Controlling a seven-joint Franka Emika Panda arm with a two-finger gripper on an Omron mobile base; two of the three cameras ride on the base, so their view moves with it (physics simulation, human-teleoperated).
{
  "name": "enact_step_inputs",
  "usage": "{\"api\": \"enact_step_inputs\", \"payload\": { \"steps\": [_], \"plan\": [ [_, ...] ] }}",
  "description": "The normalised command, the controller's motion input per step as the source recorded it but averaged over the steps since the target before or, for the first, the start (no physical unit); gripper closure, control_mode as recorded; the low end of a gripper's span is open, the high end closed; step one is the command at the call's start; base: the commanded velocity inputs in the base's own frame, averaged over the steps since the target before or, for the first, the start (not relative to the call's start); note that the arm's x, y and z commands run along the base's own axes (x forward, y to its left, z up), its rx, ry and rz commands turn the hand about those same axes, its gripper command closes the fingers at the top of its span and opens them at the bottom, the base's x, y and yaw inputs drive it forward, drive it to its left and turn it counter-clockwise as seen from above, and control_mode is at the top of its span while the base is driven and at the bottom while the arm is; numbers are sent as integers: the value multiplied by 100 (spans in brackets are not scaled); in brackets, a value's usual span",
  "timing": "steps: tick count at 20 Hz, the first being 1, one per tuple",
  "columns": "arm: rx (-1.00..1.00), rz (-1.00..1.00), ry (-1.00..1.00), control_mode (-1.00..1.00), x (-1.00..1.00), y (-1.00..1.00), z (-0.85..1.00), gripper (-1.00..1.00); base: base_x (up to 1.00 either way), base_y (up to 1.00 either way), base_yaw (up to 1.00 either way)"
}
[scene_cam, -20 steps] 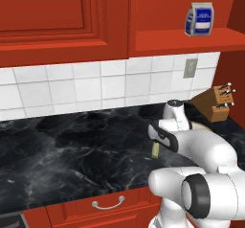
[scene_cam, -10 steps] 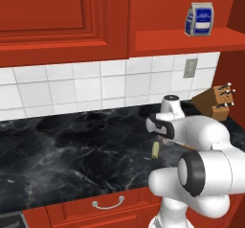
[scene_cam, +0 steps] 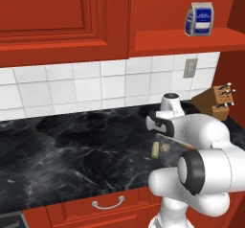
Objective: Pick the egg and butter from the fridge and place them by the bowl for mixing.
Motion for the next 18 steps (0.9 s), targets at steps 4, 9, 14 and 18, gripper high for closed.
{"api": "enact_step_inputs", "payload": {
  "steps": [4,9,14,18],
  "plan": [
    [0,16,-1,-100,-7,-4,48,-100,0,0,0],
    [0,28,-6,-100,-41,-8,48,-100,0,0,0],
    [0,36,-15,-100,-92,-7,48,-100,0,0,0],
    [0,32,-17,-100,-100,-8,73,-100,0,0,0]
  ]
}}
